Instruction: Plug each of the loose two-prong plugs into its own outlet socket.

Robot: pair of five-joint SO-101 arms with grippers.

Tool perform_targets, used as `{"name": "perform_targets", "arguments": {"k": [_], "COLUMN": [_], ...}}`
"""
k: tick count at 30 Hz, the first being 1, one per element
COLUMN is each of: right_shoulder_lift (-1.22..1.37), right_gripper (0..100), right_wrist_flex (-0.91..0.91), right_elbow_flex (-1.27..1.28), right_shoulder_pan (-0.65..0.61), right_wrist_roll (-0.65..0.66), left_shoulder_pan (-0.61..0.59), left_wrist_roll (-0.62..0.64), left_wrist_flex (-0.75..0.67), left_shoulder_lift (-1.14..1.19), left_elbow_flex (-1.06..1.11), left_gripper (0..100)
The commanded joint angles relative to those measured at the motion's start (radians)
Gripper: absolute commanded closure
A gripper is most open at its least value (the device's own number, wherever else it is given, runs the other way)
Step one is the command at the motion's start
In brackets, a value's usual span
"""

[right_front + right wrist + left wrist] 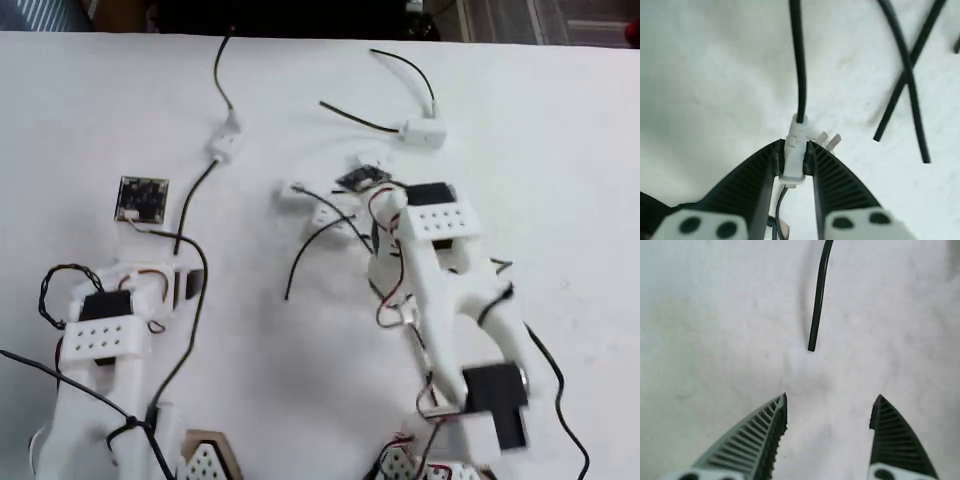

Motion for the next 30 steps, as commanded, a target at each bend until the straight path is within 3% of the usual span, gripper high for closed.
{"name": "perform_targets", "arguments": {"k": [1, 5, 10, 17, 25, 30], "right_shoulder_lift": [-0.248, -0.427, -0.599, -0.780, -0.918, -0.935], "right_gripper": [98.1, 98.1, 98.1, 98.1, 98.1, 98.1], "right_wrist_flex": [0.036, 0.038, -0.025, -0.243, -0.389, -0.443], "right_elbow_flex": [-0.029, -0.020, 0.080, 0.239, 0.385, 0.445], "right_shoulder_pan": [-0.008, -0.062, -0.259, -0.449, -0.562, -0.568], "right_wrist_roll": [-0.009, -0.109, -0.245, -0.394, -0.433, -0.433], "left_shoulder_pan": [0.001, 0.004, 0.105, 0.228, 0.294, 0.384], "left_wrist_roll": [-0.003, 0.003, 0.014, 0.176, 0.180, 0.180], "left_wrist_flex": [-0.012, 0.046, 0.175, 0.192, 0.192, 0.262], "left_shoulder_lift": [-0.027, -0.081, -0.248, -0.449, -0.461, -0.463], "left_elbow_flex": [-0.023, -0.098, -0.184, -0.193, -0.203, -0.270], "left_gripper": [73, 73, 73, 73, 73, 73]}}
